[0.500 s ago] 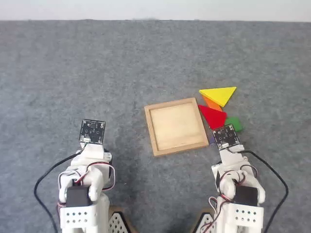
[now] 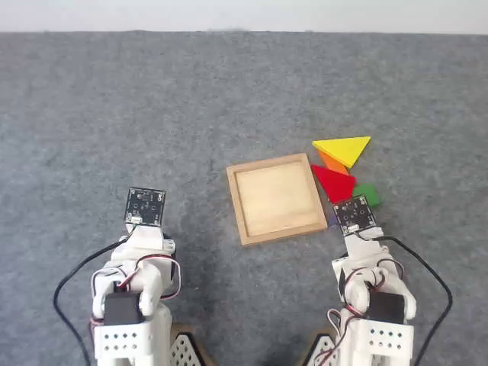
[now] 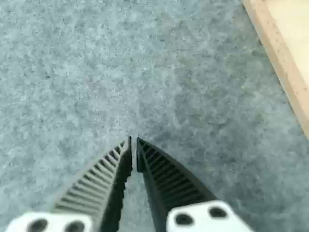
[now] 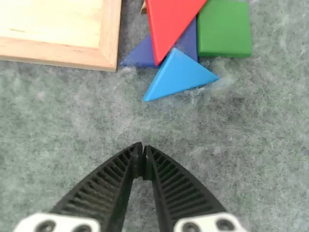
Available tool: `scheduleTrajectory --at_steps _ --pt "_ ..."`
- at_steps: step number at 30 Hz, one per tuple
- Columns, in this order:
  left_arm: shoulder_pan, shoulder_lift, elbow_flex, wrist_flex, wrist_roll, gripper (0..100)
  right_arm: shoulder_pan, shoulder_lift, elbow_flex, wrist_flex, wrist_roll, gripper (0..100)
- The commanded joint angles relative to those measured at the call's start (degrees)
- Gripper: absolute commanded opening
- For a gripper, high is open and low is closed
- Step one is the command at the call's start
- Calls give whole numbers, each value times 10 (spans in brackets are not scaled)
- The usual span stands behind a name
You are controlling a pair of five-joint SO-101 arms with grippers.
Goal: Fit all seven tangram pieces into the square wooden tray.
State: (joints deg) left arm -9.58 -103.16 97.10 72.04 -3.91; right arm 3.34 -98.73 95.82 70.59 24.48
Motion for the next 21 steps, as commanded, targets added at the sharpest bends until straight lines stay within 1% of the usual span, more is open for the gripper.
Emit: scheduleTrajectory --at_steps 1,11,14,18,21 --pt "3 -10 -6 2 -1 21 6 -8 9 4 -2 8" --pt "3 -10 -6 2 -1 21 10 -8 9 4 -1 9" --pt "3 -10 -6 2 -1 21 25 -8 8 1 0 9" --pt "3 -10 -6 2 -1 21 48 -8 8 -48 0 9" --pt "3 -10 -6 2 -1 21 57 -8 8 -53 0 9"
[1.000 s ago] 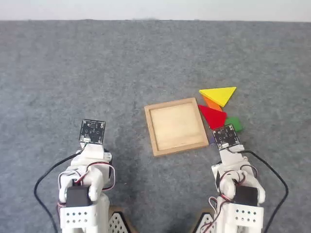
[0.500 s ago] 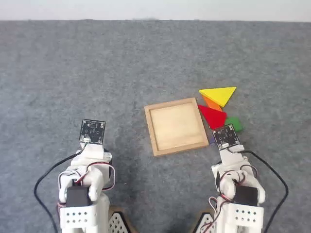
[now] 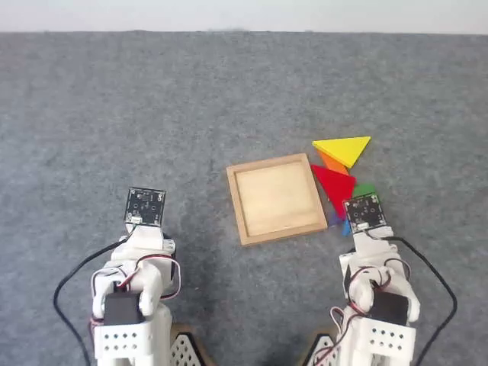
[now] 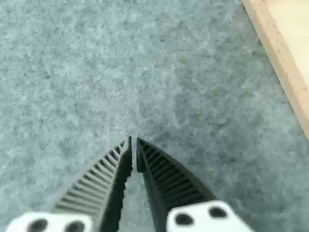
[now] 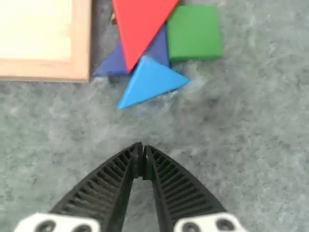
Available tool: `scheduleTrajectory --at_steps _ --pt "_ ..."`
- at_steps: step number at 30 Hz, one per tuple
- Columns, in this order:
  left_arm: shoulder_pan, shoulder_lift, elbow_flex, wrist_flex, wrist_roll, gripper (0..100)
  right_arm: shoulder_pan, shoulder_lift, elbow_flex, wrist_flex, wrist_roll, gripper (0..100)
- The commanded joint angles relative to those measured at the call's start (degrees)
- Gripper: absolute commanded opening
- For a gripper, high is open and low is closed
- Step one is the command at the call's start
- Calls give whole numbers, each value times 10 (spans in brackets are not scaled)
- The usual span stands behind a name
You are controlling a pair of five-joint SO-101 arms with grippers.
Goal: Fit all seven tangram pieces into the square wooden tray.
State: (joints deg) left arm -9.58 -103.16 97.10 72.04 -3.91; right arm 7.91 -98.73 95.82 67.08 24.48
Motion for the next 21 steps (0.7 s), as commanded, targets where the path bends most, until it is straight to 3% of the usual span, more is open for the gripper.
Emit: scheduleTrajectory --at_steps 1,8,21 --pt "3 -10 -6 2 -1 21 15 -8 6 -19 0 9" --pt "3 -10 -6 2 -1 21 64 -2 -84 -8 52 9" --pt "3 -10 -6 2 -1 21 34 16 -182 26 69 112"
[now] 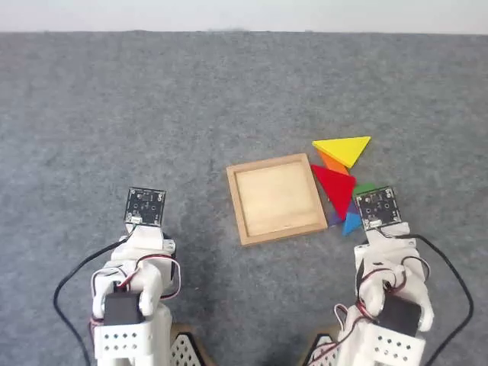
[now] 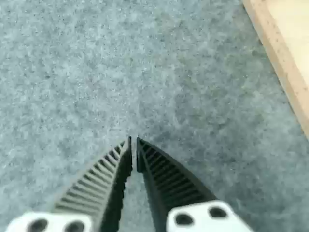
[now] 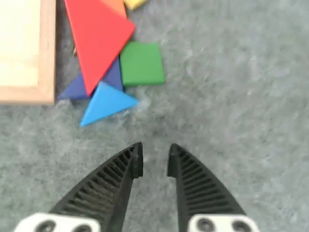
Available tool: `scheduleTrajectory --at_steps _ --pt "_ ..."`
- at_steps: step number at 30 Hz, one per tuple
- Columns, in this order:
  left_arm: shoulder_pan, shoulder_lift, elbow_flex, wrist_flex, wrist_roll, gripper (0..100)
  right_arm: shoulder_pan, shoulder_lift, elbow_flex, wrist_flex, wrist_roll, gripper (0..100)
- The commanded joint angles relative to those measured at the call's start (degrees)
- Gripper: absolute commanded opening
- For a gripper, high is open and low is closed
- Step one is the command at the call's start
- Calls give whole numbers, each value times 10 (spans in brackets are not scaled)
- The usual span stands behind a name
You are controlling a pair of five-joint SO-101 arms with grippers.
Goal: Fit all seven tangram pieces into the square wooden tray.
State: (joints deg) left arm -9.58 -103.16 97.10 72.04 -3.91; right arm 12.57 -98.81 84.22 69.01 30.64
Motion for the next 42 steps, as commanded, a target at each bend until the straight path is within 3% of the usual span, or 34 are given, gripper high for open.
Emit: scheduleTrajectory --at_steps 1,15,18,26,42 --pt "3 -10 -6 2 -1 21 -16 36 -85 7 6 110" --pt "3 -10 -6 2 -1 21 -132 683 -541 65 6 117" --pt "3 -10 -6 2 -1 21 -160 779 -600 91 14 165" --pt "3 -10 -6 2 -1 21 -198 910 -667 50 18 374" --pt "3 -10 -6 2 -1 21 -224 1085 -687 -24 66 377"
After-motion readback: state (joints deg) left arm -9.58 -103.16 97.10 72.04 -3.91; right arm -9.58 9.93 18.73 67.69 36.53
